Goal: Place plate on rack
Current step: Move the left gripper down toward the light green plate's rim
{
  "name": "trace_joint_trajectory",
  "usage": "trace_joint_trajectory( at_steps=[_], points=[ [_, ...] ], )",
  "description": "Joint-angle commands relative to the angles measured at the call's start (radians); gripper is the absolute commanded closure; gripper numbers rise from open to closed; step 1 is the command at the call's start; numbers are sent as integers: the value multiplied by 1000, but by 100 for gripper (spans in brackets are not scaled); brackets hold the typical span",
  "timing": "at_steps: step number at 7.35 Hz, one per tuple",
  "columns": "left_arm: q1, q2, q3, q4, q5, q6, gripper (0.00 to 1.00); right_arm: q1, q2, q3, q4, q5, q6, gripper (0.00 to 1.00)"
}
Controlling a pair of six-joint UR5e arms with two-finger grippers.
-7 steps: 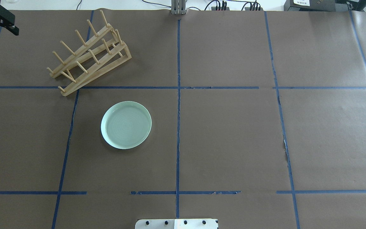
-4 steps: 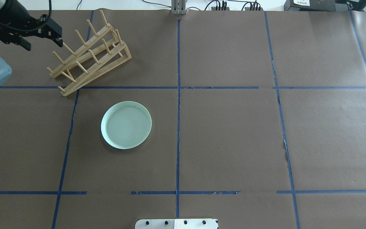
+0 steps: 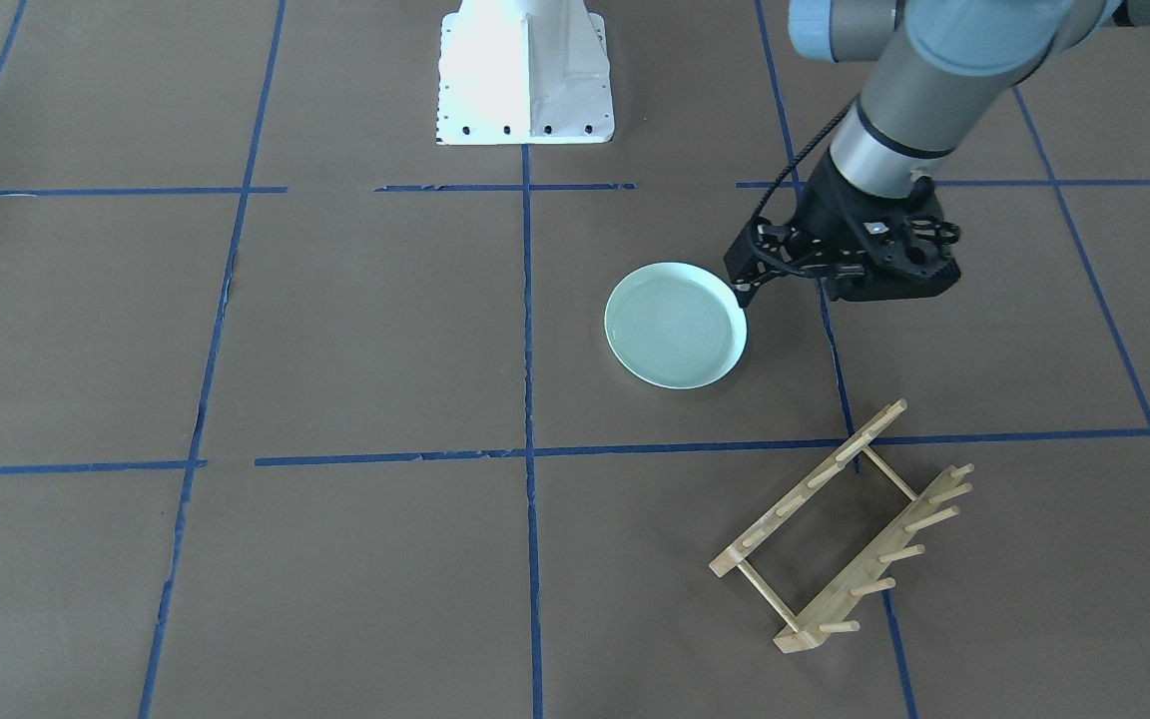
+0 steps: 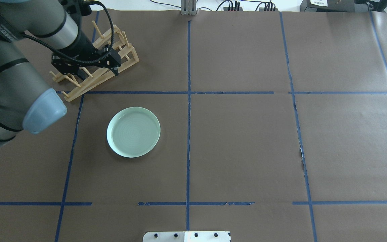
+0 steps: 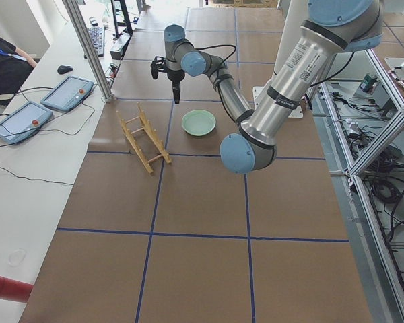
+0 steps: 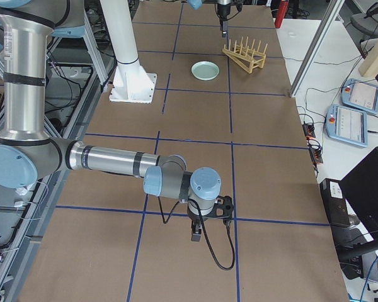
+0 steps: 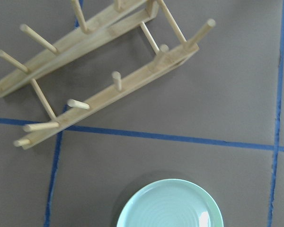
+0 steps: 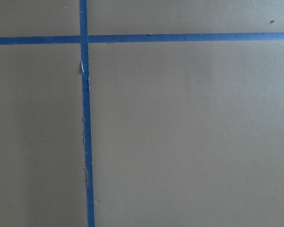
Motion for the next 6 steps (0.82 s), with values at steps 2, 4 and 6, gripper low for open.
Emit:
trace_joint_trajectory(
  at_steps=[2, 4, 6],
  points=[
    [149, -47, 43, -4, 147, -39, 0, 1, 0, 0, 0, 0, 0, 0],
    [209, -53, 97, -36, 222, -66, 0, 1, 0, 0, 0, 0, 0, 0],
    [227, -63, 100, -43, 227, -83, 0, 0, 0, 0, 0, 0, 0, 0]
  ],
)
